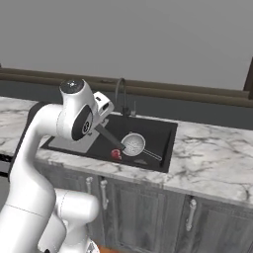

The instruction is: Pick the strainer and strainer and place them in the sink. Then turn on the water.

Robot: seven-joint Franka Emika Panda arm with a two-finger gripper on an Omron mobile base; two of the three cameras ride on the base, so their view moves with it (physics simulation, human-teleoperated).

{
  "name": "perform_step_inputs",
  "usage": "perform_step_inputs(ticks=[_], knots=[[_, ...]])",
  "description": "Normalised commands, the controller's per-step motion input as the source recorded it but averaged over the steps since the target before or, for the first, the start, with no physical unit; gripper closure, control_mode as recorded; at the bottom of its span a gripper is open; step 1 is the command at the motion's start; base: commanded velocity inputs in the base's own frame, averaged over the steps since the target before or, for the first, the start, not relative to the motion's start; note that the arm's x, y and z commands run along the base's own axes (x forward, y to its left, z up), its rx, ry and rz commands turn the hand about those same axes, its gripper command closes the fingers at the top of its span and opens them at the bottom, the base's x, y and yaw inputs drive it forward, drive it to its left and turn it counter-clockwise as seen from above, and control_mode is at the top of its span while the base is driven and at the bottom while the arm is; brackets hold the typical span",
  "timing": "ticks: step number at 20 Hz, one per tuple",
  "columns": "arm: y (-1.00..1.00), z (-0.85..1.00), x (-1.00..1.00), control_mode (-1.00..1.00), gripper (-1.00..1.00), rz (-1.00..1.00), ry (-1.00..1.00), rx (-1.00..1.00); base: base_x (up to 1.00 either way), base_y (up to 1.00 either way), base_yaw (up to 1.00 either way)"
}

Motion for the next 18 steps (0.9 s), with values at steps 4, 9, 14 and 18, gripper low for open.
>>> perform_step_inputs(ticks=[4, 9, 14, 18], knots=[[0.0, 0.0, 0.0, 1.0, 1.0, 0.0, 0.0, 0.0, 0.37, -0.29, 0.12], [0.0, 0.0, 0.0, 1.0, 1.0, 0.0, 0.0, 0.0, 0.37, -0.38, 0.12], [0.0, 0.0, 0.0, 1.0, 1.0, 0.0, 0.0, 0.0, 0.44, -0.44, 0.1], [0.0, 0.0, 0.0, 1.0, 1.0, 0.0, 0.0, 0.0, 0.46, -0.38, 0.09]])
